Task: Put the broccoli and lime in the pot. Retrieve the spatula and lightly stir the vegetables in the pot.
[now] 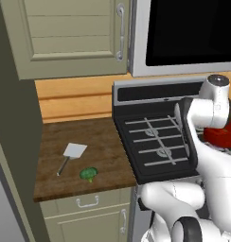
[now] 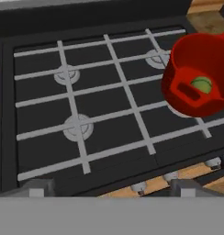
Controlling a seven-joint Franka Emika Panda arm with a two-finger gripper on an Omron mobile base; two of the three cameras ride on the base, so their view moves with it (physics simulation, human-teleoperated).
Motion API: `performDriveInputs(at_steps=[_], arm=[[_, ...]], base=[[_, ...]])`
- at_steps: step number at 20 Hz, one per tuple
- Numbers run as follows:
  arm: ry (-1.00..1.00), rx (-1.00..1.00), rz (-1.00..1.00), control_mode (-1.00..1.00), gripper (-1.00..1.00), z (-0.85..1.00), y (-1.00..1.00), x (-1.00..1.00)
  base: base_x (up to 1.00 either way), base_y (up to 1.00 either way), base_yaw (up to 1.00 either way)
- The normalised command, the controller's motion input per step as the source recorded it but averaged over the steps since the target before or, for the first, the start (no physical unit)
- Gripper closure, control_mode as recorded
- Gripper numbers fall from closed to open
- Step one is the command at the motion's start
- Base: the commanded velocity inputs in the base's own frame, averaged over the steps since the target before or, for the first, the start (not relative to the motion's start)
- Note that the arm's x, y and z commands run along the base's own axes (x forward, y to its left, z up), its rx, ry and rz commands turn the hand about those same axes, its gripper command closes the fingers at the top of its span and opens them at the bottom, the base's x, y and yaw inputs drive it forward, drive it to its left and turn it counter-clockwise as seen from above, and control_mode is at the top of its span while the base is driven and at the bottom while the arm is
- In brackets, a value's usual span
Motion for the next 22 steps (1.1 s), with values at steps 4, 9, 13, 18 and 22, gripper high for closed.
performDriveInputs(at_steps=[4, 9, 13, 18, 22], arm=[[0.33, 0.16, 0.25, -1.0, -1.0, -0.11, 1.0, -0.1], [0.2, 0.15, 0.23, -1.0, -1.0, -0.41, 1.0, -0.08], [0.1, 0.12, 0.11, -1.0, -1.0, -0.48, 1.0, -0.03], [0.0, 0.08, -0.05, -1.0, -1.0, -0.48, 1.0, -0.09], [0.0, 0.1, -0.15, -1.0, -1.0, -0.29, 0.91, 0.0]], base=[[0.0, 0.0, 0.0], [0.0, 0.0, 0.0], [0.0, 0.0, 0.0], [0.0, 0.0, 0.0], [0.0, 0.0, 0.0]])
